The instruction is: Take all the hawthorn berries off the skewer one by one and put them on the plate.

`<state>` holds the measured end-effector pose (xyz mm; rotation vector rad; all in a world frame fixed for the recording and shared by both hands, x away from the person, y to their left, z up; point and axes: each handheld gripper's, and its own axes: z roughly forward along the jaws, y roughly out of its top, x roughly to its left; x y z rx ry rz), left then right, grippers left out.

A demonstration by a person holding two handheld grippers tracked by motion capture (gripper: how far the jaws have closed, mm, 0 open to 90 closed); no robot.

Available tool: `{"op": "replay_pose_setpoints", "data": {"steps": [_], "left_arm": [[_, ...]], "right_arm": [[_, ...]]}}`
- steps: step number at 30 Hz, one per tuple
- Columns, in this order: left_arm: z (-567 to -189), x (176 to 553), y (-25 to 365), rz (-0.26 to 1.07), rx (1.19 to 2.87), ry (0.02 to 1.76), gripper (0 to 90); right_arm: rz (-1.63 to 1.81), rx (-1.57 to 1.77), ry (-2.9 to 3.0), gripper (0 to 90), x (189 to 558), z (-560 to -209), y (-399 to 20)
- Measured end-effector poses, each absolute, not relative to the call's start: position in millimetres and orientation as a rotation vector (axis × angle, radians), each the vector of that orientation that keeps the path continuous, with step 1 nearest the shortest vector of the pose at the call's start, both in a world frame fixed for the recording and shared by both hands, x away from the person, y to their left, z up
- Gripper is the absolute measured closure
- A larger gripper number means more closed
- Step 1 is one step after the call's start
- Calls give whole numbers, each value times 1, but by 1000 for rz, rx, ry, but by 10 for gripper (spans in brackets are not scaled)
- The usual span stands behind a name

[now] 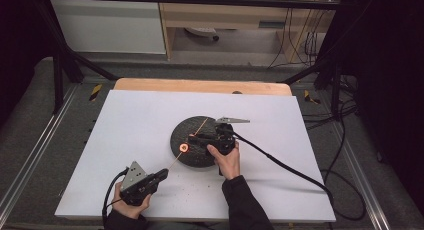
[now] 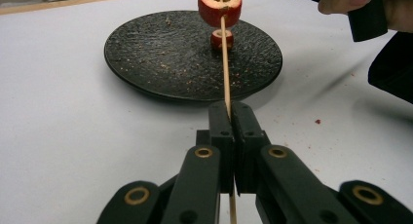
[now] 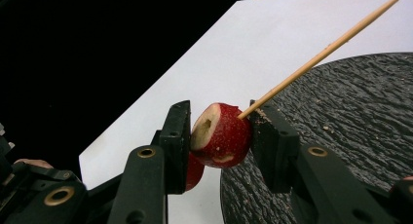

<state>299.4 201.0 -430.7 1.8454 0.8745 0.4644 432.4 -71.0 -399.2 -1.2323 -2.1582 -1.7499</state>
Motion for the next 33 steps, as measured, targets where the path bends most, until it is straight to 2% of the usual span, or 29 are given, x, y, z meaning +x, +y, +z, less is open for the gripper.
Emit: {"op": "replay_pose_setpoints", "data": {"steps": [33], "left_arm": [[-429, 297, 202, 483, 1827, 862, 883]], "right_arm": [[-1809, -1305, -2127, 643, 445, -380, -86]]}}
